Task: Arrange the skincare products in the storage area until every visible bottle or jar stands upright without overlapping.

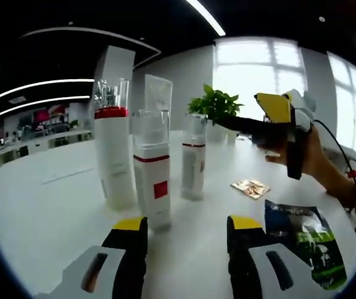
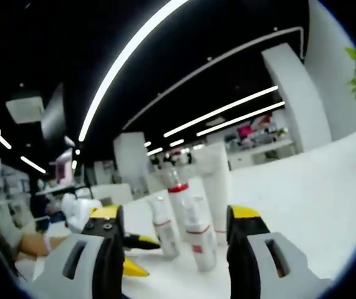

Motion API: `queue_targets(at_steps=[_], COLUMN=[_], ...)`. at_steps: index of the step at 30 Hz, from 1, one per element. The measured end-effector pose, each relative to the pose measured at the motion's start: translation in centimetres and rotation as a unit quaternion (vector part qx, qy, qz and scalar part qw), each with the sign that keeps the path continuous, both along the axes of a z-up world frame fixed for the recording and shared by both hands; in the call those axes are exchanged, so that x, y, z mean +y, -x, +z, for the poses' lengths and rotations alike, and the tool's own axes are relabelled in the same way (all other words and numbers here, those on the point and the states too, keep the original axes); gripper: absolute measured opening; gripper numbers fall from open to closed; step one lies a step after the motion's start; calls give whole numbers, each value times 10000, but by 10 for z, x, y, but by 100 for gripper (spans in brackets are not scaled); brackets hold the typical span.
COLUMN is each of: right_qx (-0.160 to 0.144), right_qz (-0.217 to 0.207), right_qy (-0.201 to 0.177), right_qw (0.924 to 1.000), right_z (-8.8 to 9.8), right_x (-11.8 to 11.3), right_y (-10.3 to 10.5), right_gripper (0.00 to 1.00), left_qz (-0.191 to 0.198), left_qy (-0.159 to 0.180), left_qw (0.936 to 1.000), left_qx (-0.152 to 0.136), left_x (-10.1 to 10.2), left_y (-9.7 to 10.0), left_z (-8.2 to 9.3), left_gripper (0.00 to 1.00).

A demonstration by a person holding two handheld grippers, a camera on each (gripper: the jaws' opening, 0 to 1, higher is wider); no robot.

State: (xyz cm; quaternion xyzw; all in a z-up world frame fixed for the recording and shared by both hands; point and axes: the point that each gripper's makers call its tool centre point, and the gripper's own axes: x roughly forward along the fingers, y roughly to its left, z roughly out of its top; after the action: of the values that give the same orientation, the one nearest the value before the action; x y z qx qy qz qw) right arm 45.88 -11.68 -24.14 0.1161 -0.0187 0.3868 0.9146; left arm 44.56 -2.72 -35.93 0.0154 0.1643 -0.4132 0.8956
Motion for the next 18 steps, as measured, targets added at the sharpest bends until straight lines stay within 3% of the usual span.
queue_targets(at_steps=[18], right_qx=[75], right_qz=[-34], right_qy=[71], right_qw=[9999], right_z=[-5], right_x=[1], right_y=[-3], right_gripper=[64], left_qz=[-82], left_qy=[-73], left_qw=[9999], left_qx=[-34], left_x=[1], left_y=[8], left_z=[3], left_gripper=[52])
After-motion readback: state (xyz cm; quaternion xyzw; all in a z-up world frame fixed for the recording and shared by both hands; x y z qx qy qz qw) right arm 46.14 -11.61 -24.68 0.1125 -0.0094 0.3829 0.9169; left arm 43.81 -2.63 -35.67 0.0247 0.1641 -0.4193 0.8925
